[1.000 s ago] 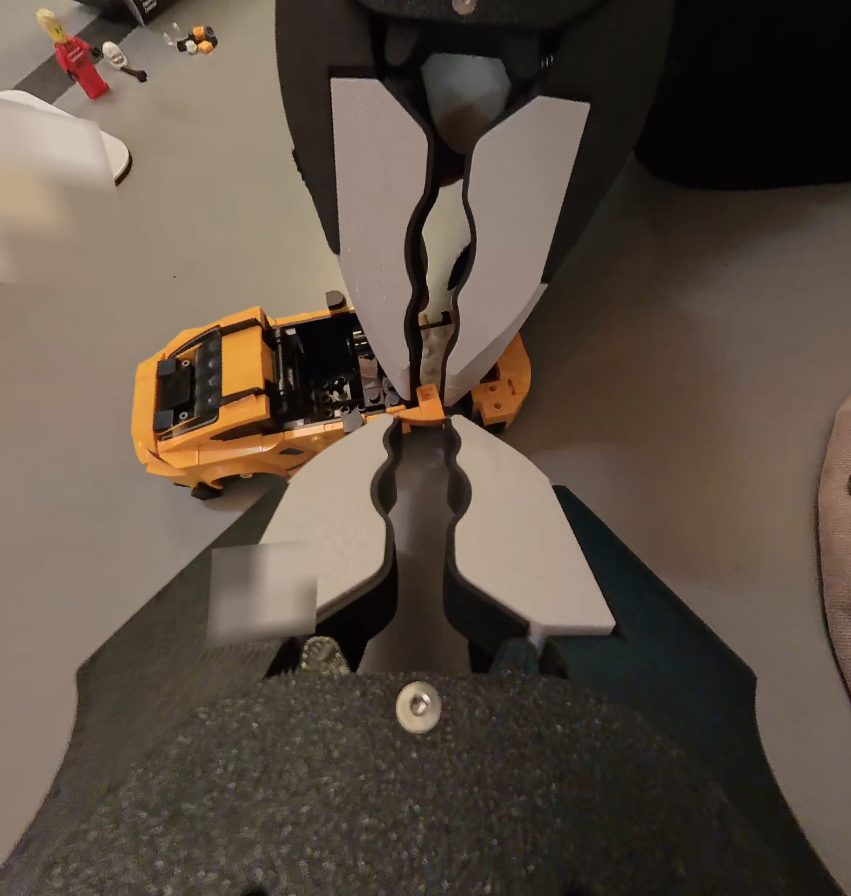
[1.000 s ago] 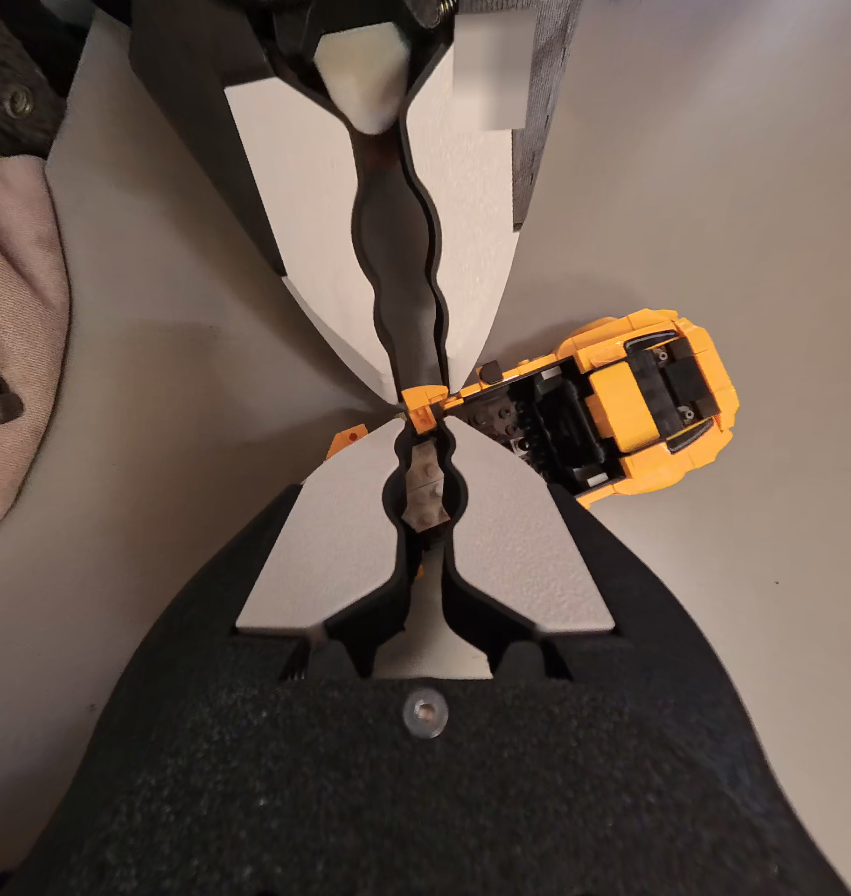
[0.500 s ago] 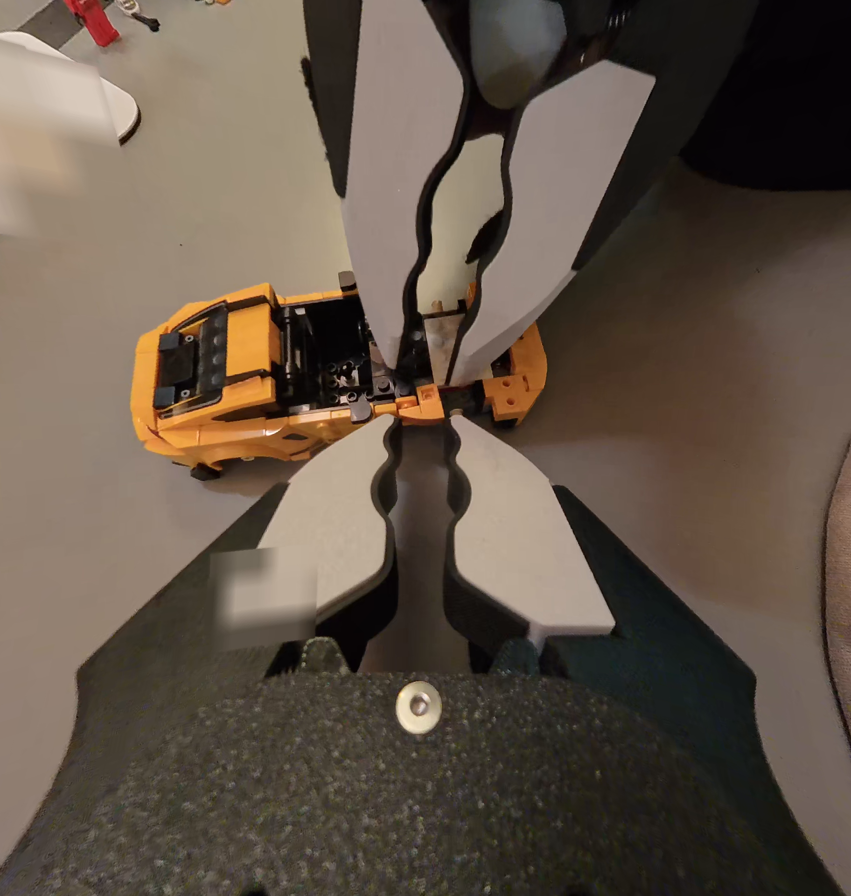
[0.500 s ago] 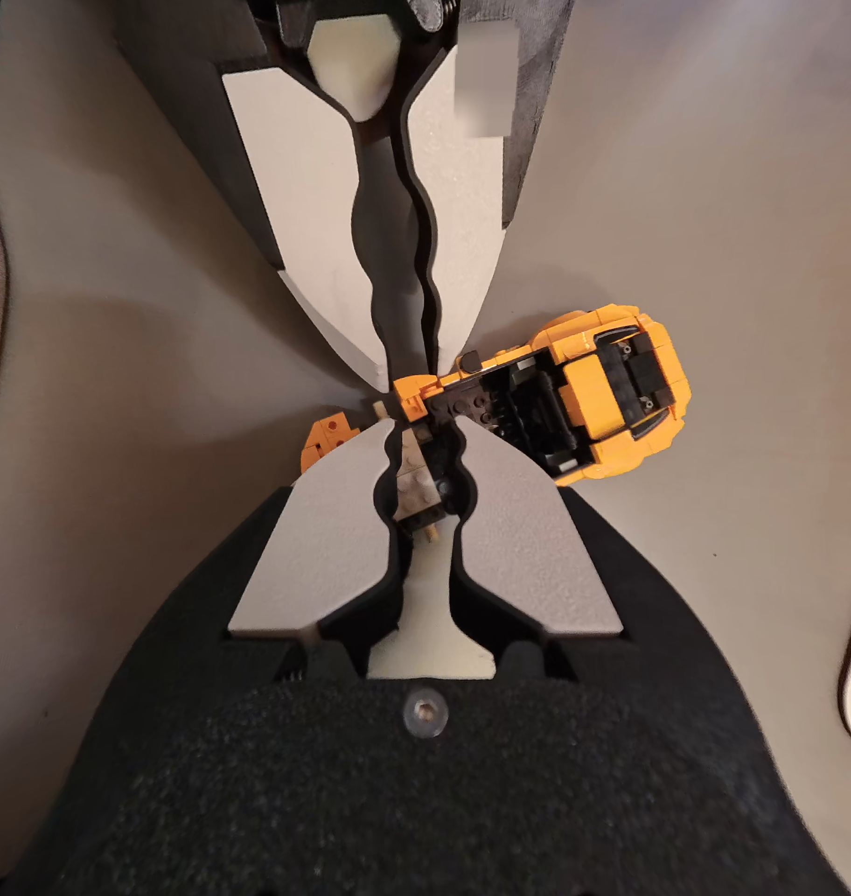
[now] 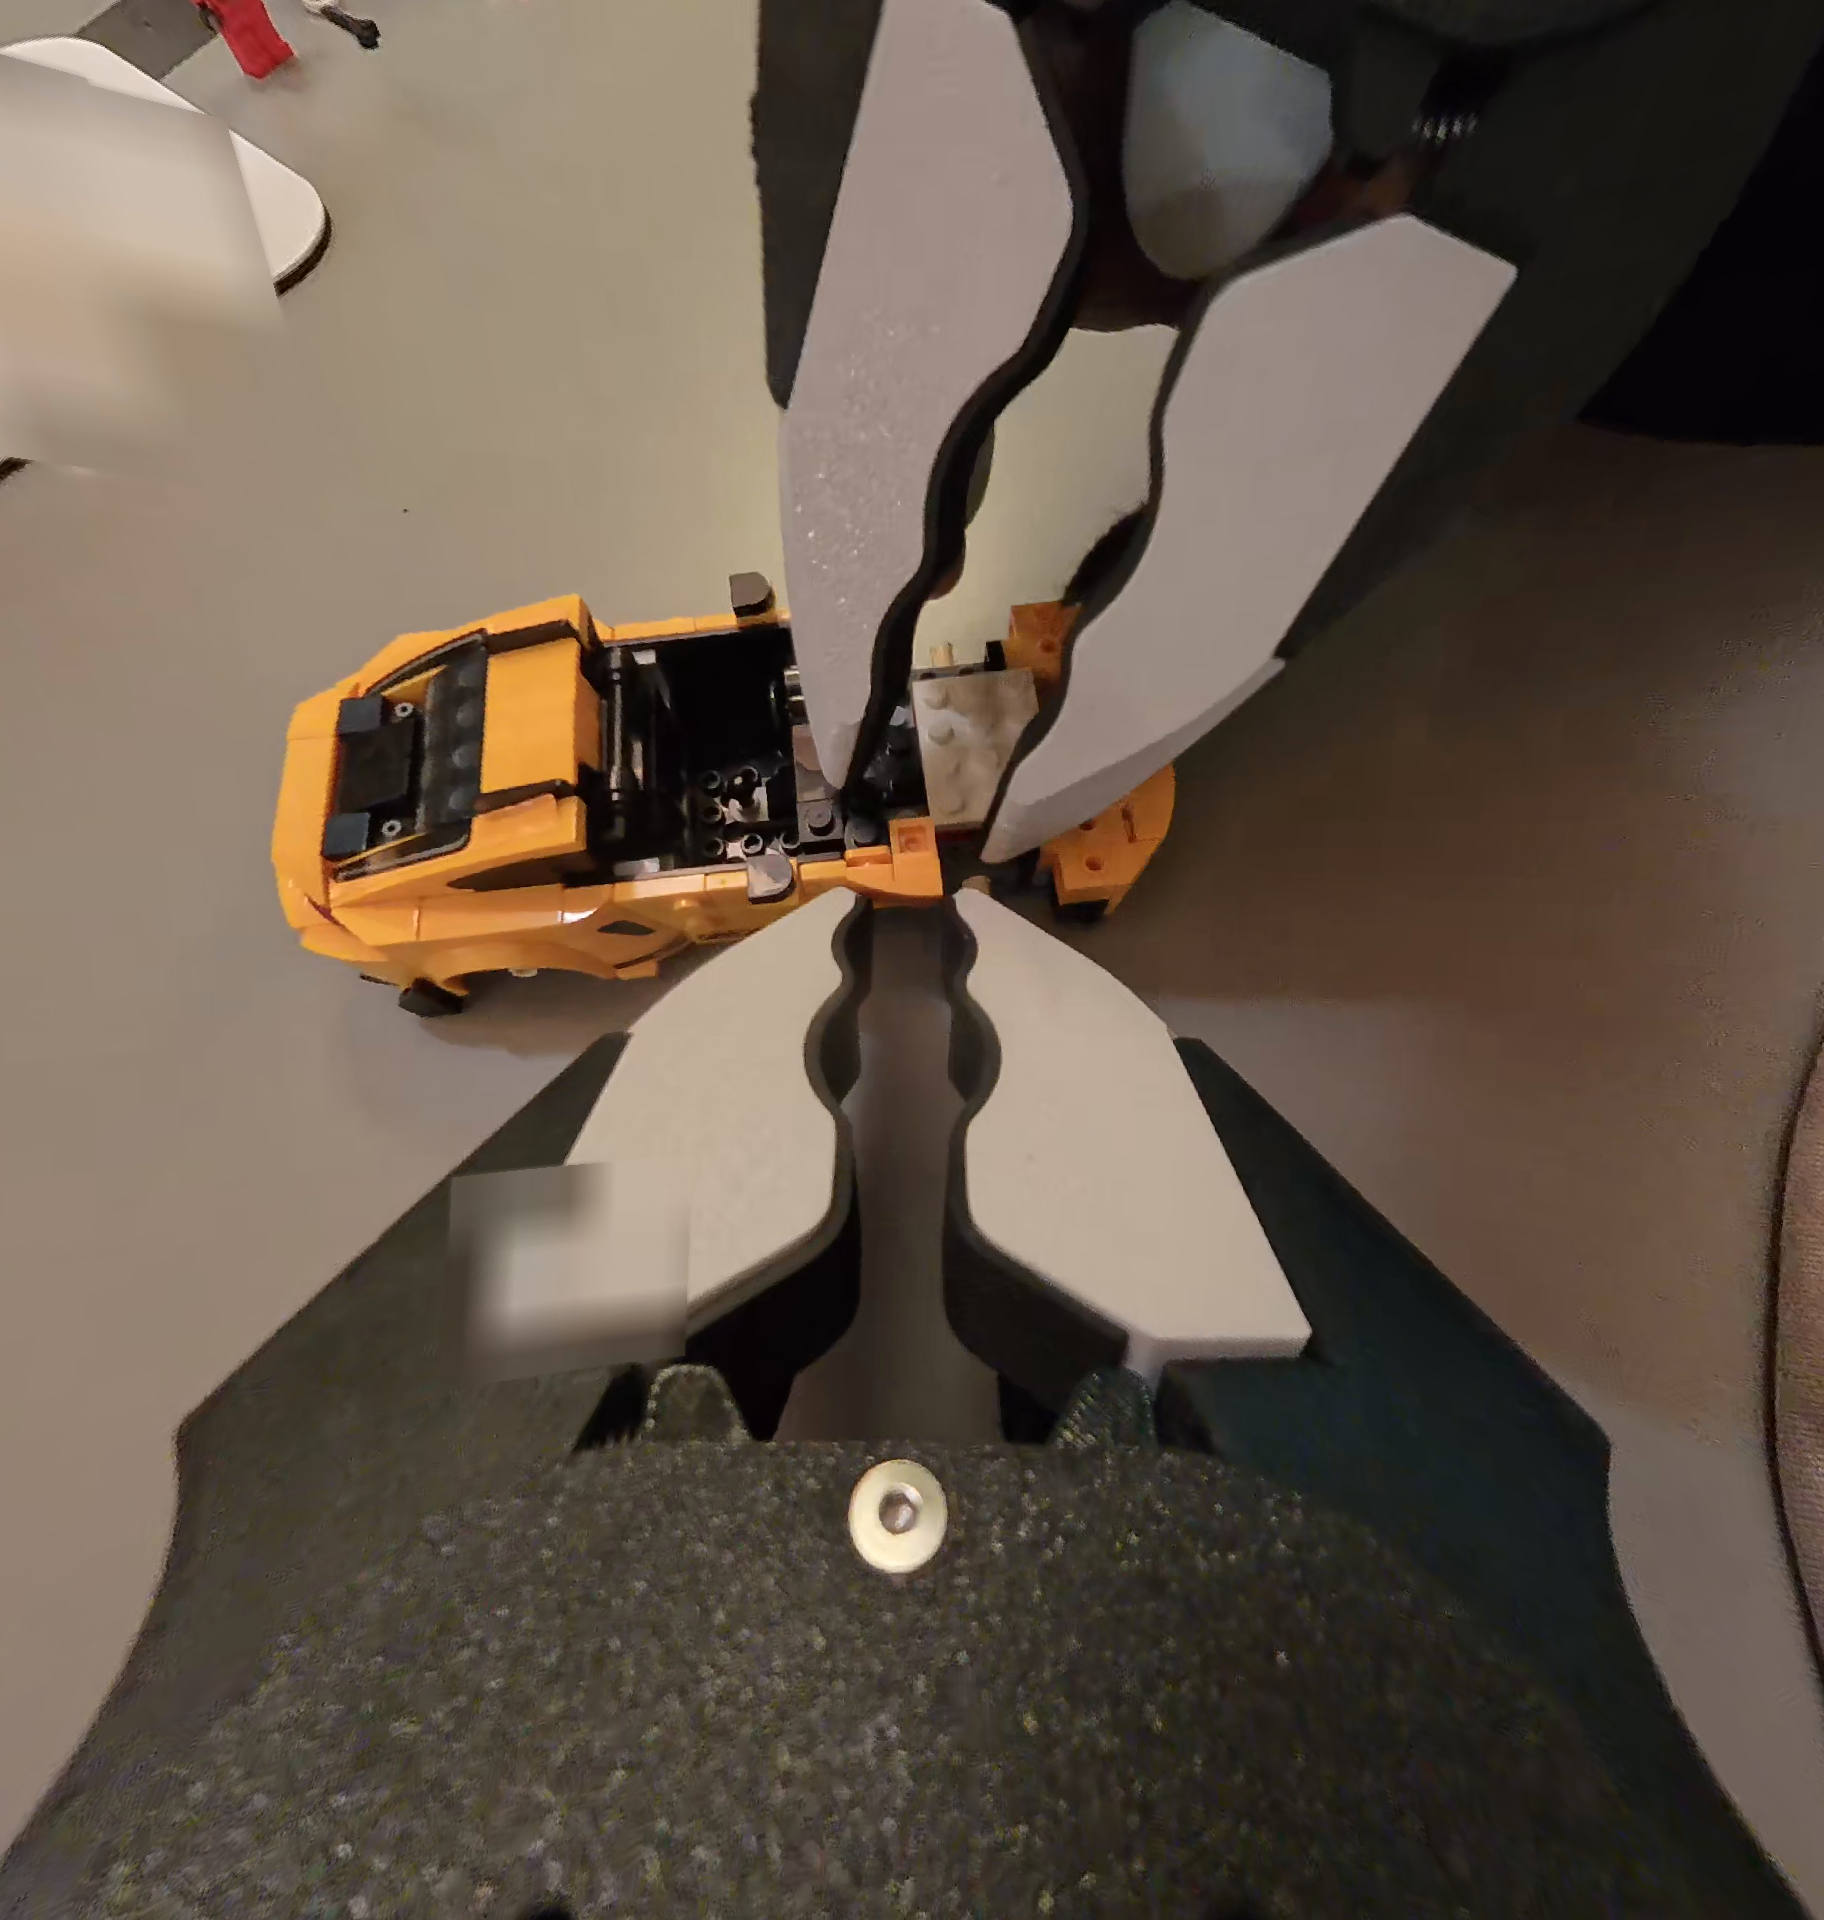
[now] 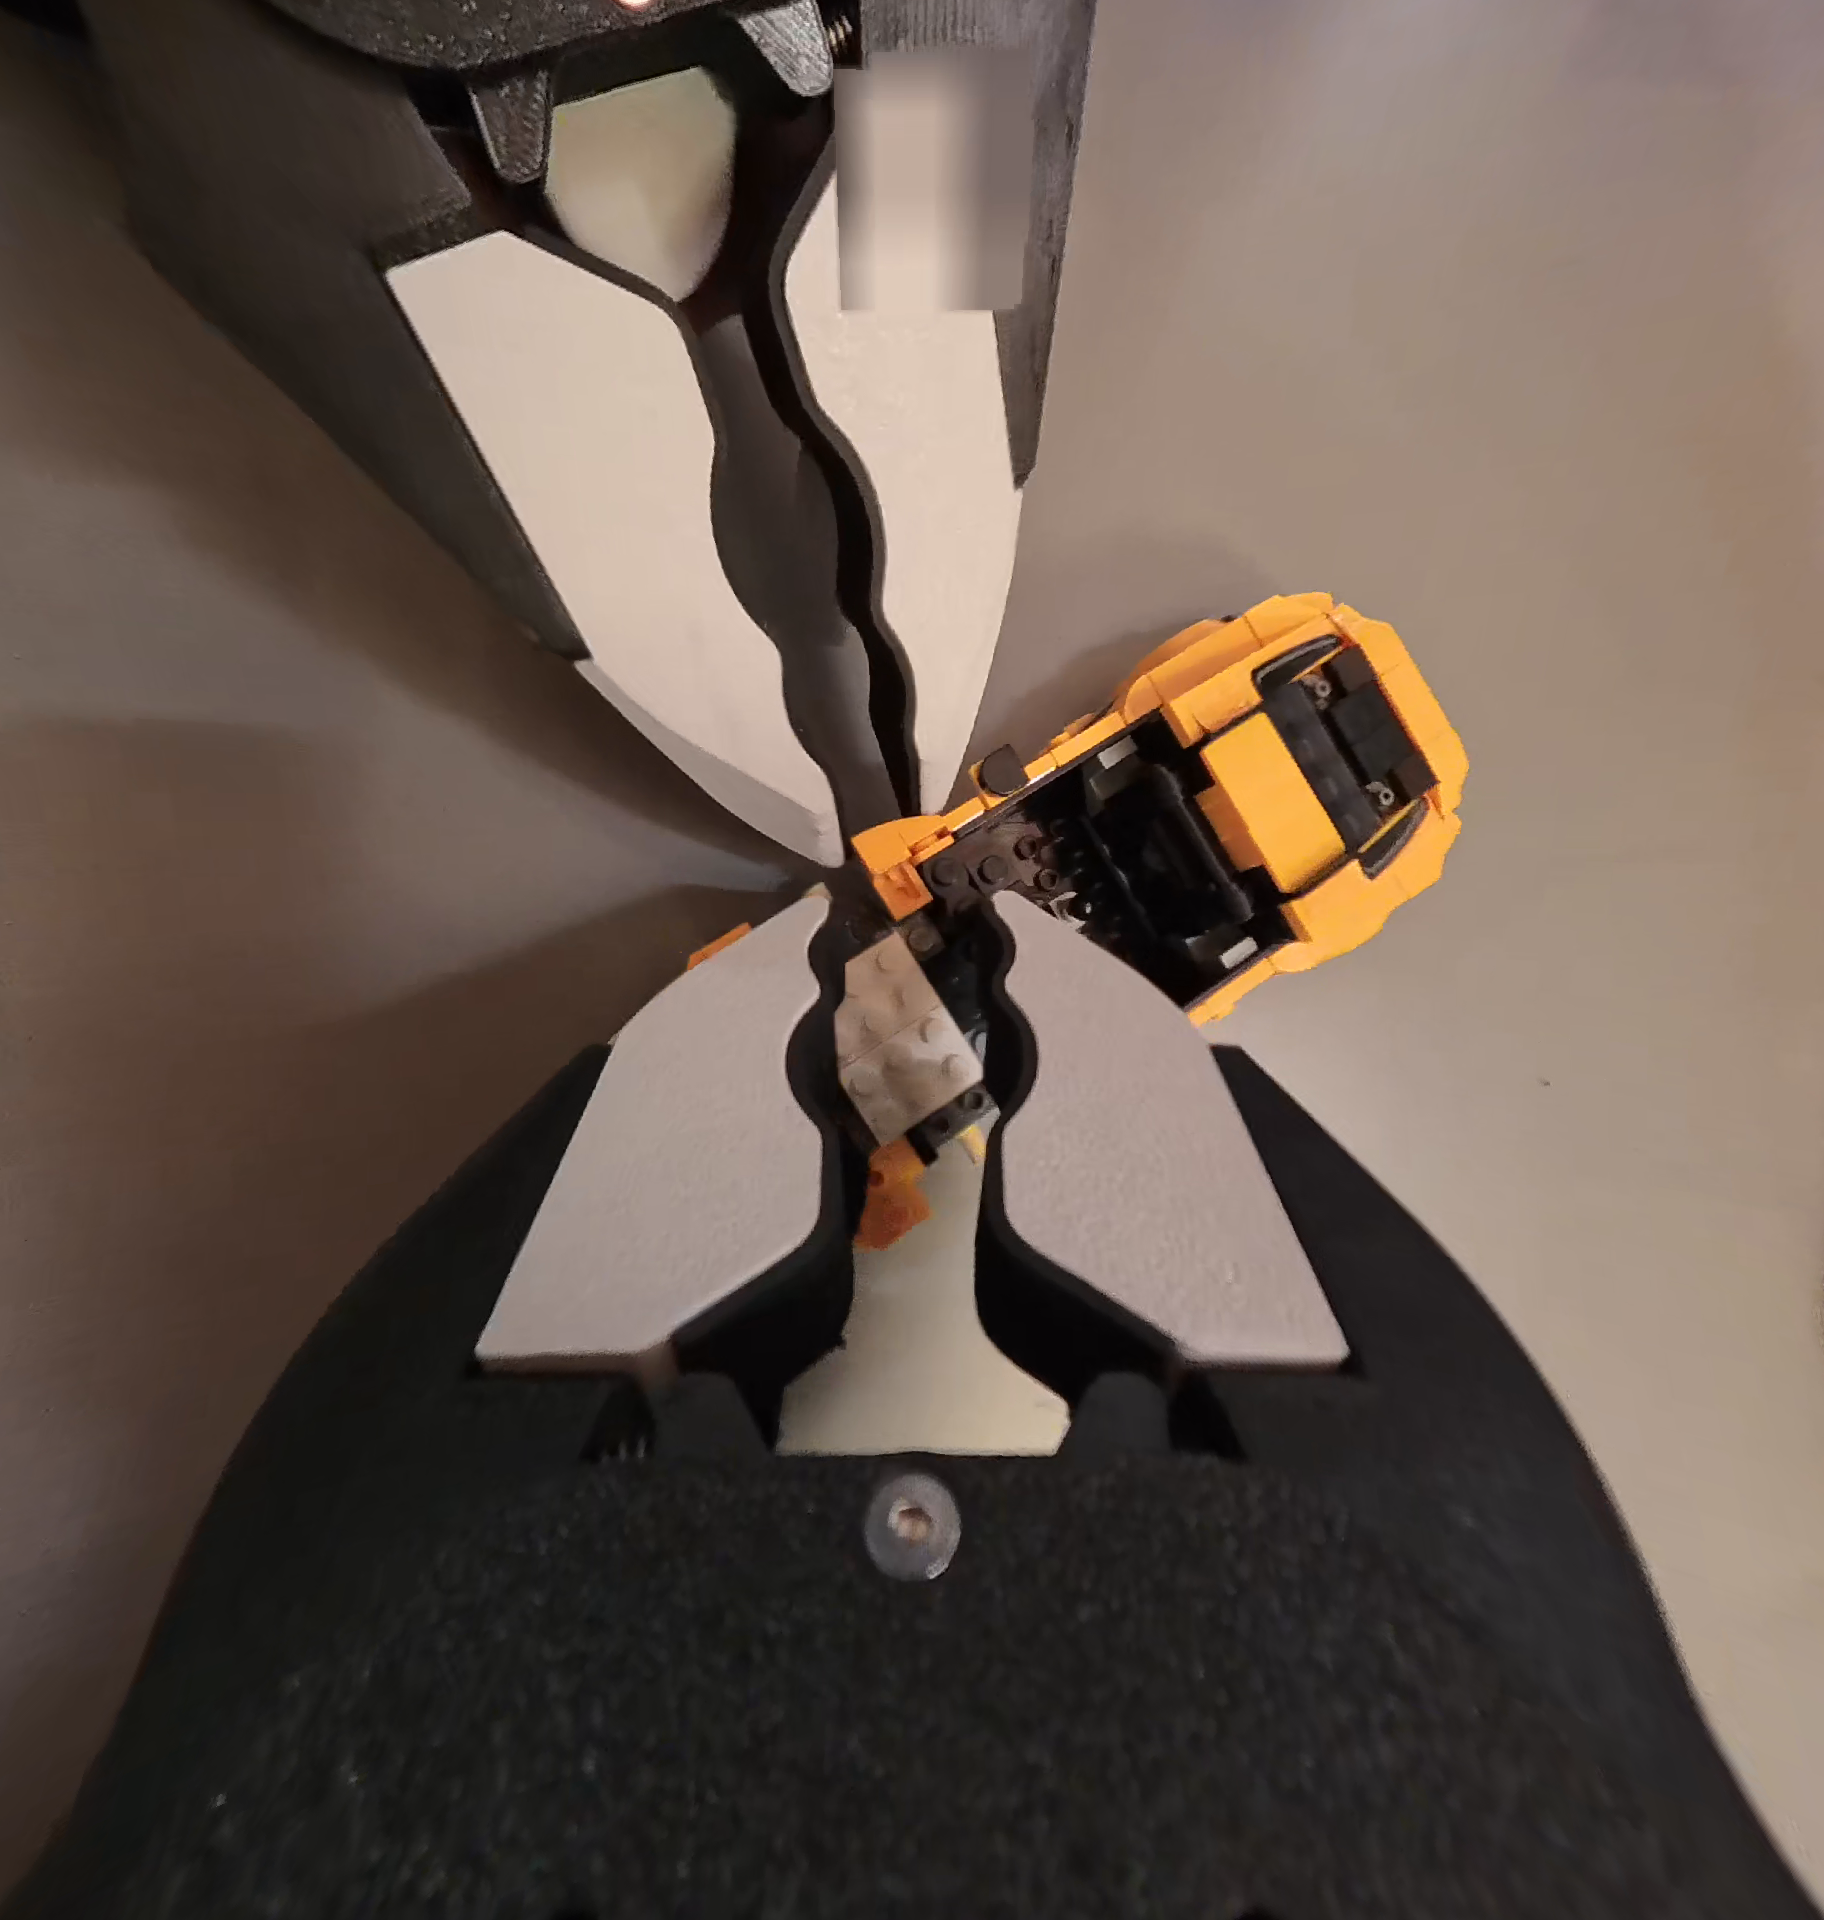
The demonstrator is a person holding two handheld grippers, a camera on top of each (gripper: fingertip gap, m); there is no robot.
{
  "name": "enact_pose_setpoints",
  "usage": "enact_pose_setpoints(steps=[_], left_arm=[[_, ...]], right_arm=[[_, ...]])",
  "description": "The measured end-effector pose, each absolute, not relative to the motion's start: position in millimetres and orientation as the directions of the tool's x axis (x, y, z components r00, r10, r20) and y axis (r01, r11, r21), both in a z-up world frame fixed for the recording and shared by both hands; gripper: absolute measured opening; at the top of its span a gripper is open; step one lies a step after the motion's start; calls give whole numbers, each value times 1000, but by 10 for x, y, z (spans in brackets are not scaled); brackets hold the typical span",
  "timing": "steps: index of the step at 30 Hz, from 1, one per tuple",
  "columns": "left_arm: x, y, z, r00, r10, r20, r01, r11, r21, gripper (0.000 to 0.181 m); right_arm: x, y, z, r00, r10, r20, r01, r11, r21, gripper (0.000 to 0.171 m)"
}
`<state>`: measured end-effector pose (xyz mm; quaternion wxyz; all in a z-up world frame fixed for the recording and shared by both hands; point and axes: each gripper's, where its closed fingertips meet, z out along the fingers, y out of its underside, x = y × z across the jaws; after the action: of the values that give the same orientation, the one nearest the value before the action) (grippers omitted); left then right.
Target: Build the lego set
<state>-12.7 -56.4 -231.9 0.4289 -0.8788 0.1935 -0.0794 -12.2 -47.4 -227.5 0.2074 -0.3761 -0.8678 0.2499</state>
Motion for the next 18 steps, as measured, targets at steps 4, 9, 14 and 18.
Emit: enact_pose_setpoints(steps=[4, 9, 14, 18], left_arm=[[-127, -560, -2321, 916, -400, -15, -259, -563, -785, 11], [-124, -555, -2319, 923, -384, 24, -219, -577, -787, 11], [-94, -546, -2311, 918, -378, 123, -138, -593, -793, 13], [-37, -550, -2297, 896, -402, 188, -99, -594, -798, 23]], right_arm=[[-139, -456, -2264, -543, 820, 180, 584, 523, -621, 24], [-107, -433, -2286, -472, 869, 147, 625, 448, -639, 24], [-109, -442, -2298, -409, 903, 132, 649, 389, -654, 25], [-123, -409, -2296, -349, 927, 139, 660, 348, -666, 26]])
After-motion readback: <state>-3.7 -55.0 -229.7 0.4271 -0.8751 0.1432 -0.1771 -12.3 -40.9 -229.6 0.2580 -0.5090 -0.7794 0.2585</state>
